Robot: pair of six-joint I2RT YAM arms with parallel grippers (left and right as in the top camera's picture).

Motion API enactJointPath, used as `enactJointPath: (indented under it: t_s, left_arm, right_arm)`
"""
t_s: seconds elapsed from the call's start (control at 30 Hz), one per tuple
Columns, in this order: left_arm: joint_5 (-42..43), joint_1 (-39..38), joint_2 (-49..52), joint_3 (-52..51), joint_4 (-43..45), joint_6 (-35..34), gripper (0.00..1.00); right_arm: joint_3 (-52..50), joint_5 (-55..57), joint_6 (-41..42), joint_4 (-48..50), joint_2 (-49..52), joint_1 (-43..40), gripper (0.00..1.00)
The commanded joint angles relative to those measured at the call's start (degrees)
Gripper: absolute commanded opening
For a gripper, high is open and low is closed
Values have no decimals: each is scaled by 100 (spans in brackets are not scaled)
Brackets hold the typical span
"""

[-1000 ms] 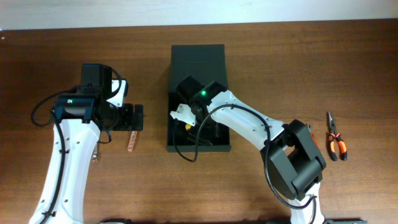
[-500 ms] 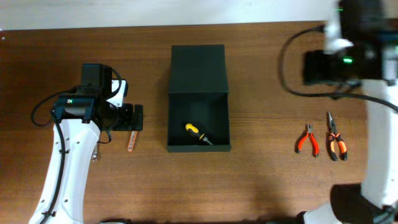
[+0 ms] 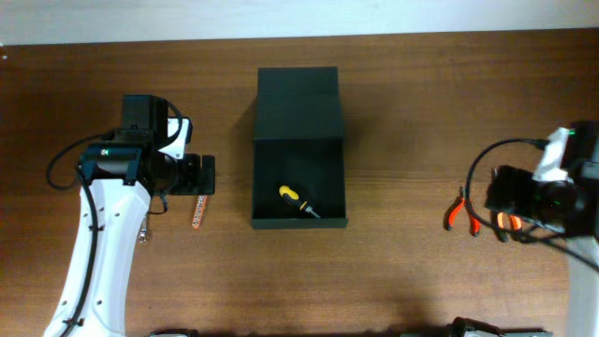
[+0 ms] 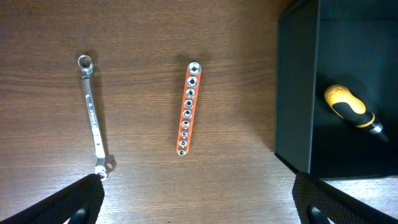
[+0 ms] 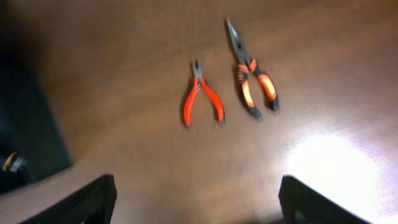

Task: Pack container
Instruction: 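Move the right gripper to the small red pliers and grasp them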

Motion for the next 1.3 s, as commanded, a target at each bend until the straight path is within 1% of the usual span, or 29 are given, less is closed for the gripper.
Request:
enactJointPath:
  t_s: [0.0, 0.07, 0.17, 0.23, 0.4, 0.73, 1.27]
  left_arm:
    - [-35, -17, -44, 92, 9, 94, 99]
    - [-35, -17, -44, 92, 22, 92, 99]
    - [-35, -17, -44, 92, 35, 92, 99]
    - [-20, -17, -44, 92, 33, 92, 99]
    - [-17, -17, -44, 92, 33, 92, 99]
    - [35, -17, -44, 92, 28, 90, 99]
    - [48, -17, -44, 92, 9, 92, 99]
  right_arm:
    - [-1167, -13, -52, 772, 448, -39, 84]
    - [-1628, -31, -52, 1261, 750, -39, 86]
    - [-1928, -28, -52, 1718, 1366, -39, 87]
    - [-1921, -79, 66, 1867, 1812, -35, 86]
    - [-1923, -411, 55, 2135, 2269, 2, 87]
    - [-1923, -289, 28, 2879, 2564, 970, 89]
    - [-2041, 404, 232, 3018, 2656, 968, 90]
